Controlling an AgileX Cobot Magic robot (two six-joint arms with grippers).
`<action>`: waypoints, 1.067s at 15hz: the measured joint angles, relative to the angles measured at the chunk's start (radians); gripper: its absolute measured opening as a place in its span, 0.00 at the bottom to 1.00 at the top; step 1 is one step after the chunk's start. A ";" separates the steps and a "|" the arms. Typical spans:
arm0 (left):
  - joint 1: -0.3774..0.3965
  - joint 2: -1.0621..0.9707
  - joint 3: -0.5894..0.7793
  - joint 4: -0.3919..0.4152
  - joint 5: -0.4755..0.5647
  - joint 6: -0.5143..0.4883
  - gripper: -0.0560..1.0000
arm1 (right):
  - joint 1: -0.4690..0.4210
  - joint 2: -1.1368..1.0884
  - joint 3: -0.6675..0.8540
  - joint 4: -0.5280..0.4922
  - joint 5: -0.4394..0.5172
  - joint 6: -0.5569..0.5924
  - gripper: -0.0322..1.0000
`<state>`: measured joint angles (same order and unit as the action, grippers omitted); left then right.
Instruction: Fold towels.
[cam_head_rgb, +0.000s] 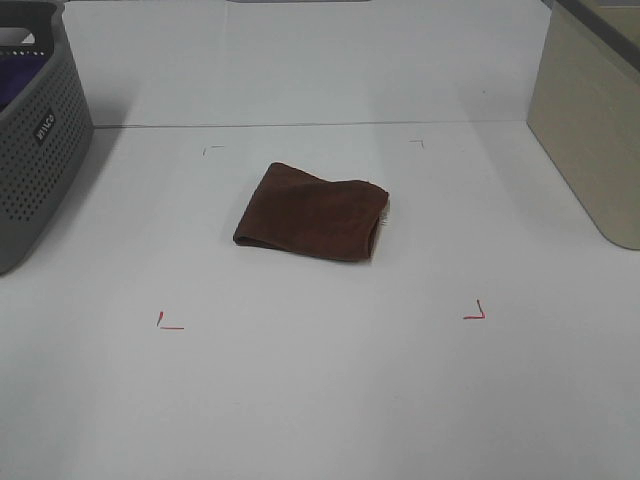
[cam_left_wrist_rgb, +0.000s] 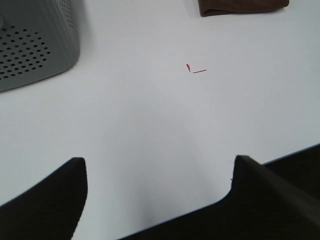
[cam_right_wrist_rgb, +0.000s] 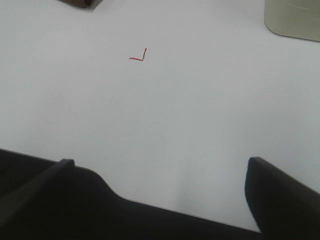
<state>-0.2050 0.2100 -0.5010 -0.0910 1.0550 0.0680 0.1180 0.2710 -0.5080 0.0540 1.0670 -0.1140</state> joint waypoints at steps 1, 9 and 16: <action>0.000 0.000 0.000 0.000 0.000 0.001 0.77 | 0.000 0.000 0.000 0.000 0.000 0.000 0.87; 0.139 0.000 0.000 -0.003 0.000 0.001 0.77 | -0.094 -0.001 0.000 0.000 0.000 0.002 0.87; 0.191 -0.199 0.000 -0.003 0.000 0.001 0.77 | -0.111 -0.247 0.001 0.010 -0.005 0.002 0.87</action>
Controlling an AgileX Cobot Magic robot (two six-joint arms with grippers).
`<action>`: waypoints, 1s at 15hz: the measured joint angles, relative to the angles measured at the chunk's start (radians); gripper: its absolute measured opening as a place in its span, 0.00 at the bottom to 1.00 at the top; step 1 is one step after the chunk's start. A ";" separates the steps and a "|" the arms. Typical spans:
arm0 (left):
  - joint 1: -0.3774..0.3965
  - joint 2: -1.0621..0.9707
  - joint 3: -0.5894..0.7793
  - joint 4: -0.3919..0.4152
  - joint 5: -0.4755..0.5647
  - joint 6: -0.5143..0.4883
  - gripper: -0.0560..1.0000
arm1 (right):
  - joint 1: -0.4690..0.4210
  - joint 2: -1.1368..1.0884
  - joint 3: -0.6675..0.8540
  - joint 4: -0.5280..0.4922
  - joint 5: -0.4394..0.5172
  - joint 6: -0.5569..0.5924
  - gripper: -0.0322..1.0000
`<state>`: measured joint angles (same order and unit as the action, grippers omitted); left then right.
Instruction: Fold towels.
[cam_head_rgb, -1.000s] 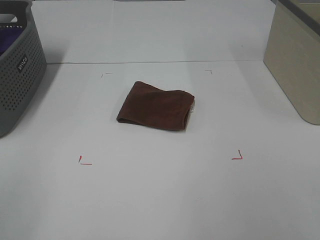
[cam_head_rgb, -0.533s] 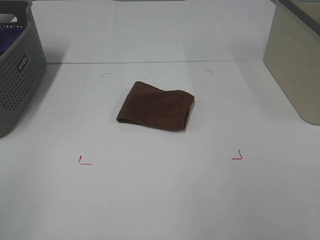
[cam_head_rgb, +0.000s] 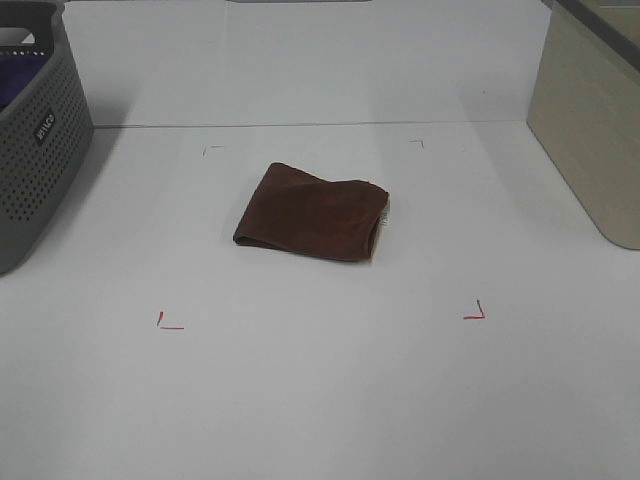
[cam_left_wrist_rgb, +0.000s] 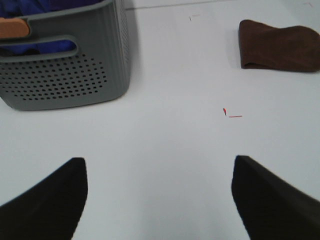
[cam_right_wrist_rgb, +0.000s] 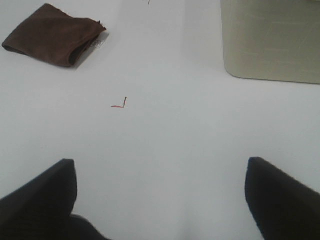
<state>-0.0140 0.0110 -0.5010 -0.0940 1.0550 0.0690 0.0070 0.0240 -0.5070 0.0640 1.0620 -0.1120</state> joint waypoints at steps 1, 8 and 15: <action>0.000 -0.013 0.000 -0.001 0.000 0.000 0.77 | 0.000 -0.022 0.000 0.000 0.000 0.000 0.87; 0.000 -0.016 0.000 -0.001 0.000 0.000 0.77 | 0.000 -0.031 0.000 0.006 0.000 0.000 0.87; 0.000 -0.016 0.000 -0.001 0.000 0.000 0.77 | 0.000 -0.031 0.000 0.008 0.000 0.000 0.87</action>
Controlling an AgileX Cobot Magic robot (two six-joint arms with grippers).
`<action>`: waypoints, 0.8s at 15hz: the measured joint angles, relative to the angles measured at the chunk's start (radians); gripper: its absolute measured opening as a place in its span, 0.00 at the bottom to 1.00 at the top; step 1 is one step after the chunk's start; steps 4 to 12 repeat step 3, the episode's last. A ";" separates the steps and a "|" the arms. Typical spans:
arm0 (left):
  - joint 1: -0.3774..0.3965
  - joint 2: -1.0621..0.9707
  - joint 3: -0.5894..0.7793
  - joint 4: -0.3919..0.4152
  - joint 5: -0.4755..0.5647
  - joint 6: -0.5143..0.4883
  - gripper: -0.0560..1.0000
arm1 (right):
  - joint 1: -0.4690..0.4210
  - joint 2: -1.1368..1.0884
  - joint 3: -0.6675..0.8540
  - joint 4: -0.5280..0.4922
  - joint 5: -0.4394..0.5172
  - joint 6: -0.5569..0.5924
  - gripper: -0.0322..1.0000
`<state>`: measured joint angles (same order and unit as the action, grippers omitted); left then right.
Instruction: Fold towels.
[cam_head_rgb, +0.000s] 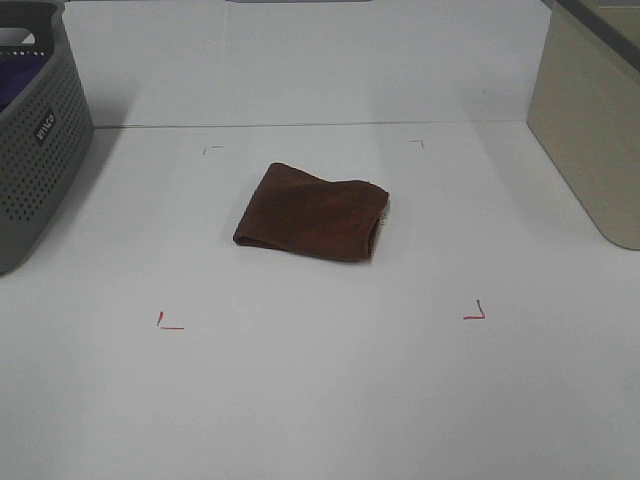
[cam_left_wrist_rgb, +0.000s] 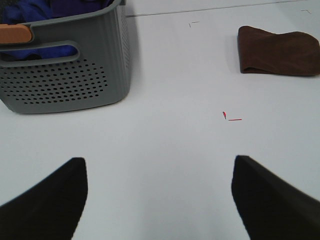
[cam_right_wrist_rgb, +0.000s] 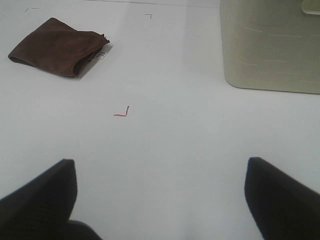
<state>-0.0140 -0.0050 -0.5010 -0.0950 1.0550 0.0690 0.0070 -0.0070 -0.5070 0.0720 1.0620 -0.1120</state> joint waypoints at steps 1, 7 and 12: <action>0.000 0.000 0.000 0.000 0.000 0.000 0.77 | 0.000 0.000 0.000 0.000 0.000 0.000 0.87; 0.000 0.000 0.000 0.000 0.000 0.000 0.77 | 0.000 0.000 0.000 0.000 0.000 0.000 0.87; 0.000 0.000 0.000 0.000 0.000 0.000 0.77 | 0.000 0.000 0.000 0.000 0.000 0.000 0.87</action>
